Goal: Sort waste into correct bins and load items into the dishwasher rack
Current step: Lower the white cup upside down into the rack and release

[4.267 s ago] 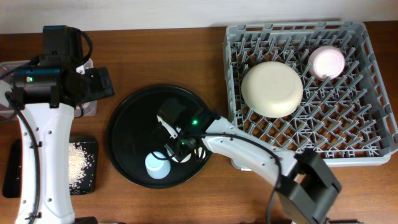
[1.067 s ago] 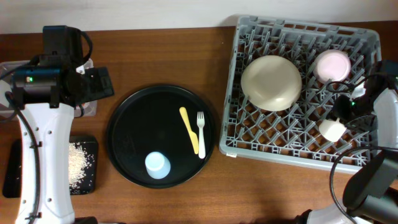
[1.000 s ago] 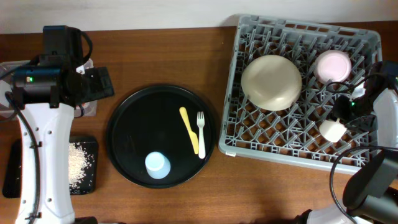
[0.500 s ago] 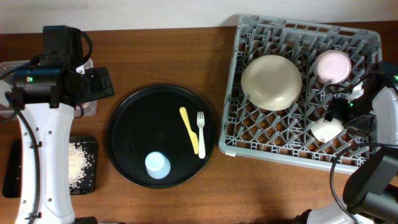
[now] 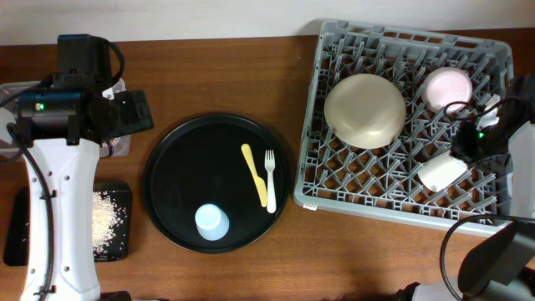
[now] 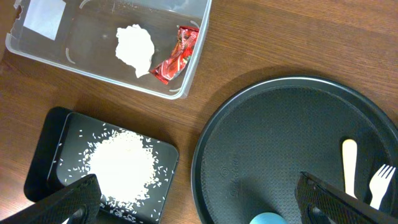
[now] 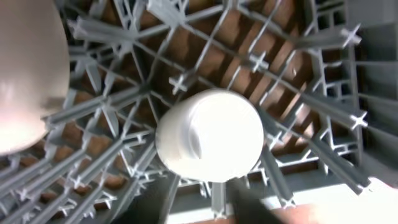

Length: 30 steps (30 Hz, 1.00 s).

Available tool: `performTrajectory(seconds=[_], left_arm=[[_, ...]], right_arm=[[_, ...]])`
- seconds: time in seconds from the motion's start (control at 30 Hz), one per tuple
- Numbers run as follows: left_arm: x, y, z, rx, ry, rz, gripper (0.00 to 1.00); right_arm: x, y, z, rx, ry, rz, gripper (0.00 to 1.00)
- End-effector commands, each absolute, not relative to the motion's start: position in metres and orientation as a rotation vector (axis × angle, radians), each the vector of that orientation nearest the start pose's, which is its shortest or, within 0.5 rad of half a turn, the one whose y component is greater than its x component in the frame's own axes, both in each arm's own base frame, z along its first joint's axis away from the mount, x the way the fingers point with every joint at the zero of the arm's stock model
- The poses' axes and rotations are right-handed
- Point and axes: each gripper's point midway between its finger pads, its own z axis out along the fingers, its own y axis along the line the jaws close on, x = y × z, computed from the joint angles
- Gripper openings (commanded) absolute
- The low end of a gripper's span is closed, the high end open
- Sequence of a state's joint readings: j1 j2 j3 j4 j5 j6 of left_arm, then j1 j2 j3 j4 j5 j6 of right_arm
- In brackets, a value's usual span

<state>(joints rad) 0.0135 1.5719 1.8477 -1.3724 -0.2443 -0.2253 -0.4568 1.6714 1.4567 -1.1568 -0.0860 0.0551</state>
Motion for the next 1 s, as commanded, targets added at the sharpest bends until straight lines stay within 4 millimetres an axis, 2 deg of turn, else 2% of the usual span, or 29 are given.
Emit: performTrajectory(seconds=[0.0, 0.1, 0.2, 0.3, 0.47, 0.6, 0.67, 0.7, 0.73, 0.77, 0.8, 0.87, 0.9, 0.97], left_arm=[[0.349, 0.049, 0.291, -0.405, 2.591, 0.264, 0.99], [0.349, 0.049, 0.291, -0.405, 2.591, 0.264, 0.99], [0.349, 0.049, 0.291, -0.405, 2.591, 0.264, 0.99], [0.349, 0.049, 0.291, -0.405, 2.591, 0.265, 0.99], [0.349, 0.049, 0.291, -0.405, 2.591, 0.264, 0.99], [0.349, 0.049, 0.291, -0.405, 2.591, 0.264, 0.99], [0.349, 0.049, 0.291, -0.405, 2.591, 0.264, 0.99], [0.349, 0.049, 0.291, -0.405, 2.591, 0.264, 0.99], [0.349, 0.049, 0.291, -0.405, 2.591, 0.264, 0.99], [0.349, 0.049, 0.291, -0.405, 2.591, 0.264, 0.99], [0.349, 0.049, 0.291, -0.406, 2.591, 0.265, 0.99], [0.349, 0.049, 0.291, -0.405, 2.591, 0.264, 0.99], [0.349, 0.049, 0.291, -0.405, 2.591, 0.264, 0.99], [0.349, 0.049, 0.291, -0.405, 2.591, 0.264, 0.99]], right_arm=[[0.323, -0.139, 0.152, 0.712, 2.805, 0.066, 0.04], [0.32, -0.138, 0.142, 0.718, 2.823, 0.072, 0.04], [0.317, -0.135, 0.119, 0.735, 2.854, 0.091, 0.04], [0.316, -0.135, 0.114, 0.744, 2.87, 0.096, 0.04], [0.309, -0.13, 0.113, 0.754, 2.898, 0.117, 0.04], [0.292, -0.122, 0.111, 0.785, 2.969, 0.143, 0.05], [0.285, -0.118, 0.111, 0.795, 2.998, 0.154, 0.08], [0.285, -0.118, 0.111, 0.796, 2.996, 0.158, 0.09], [0.291, -0.113, 0.113, 0.785, 2.972, 0.212, 0.04], [0.299, -0.11, 0.122, 0.758, 2.932, 0.256, 0.04], [0.302, -0.112, 0.129, 0.749, 2.91, 0.243, 0.04], [0.311, -0.131, 0.149, 0.736, 2.831, 0.1, 0.04], [0.311, -0.14, 0.148, 0.784, 2.816, 0.03, 0.04], [0.316, -0.146, 0.141, 0.808, 2.812, 0.008, 0.04]])
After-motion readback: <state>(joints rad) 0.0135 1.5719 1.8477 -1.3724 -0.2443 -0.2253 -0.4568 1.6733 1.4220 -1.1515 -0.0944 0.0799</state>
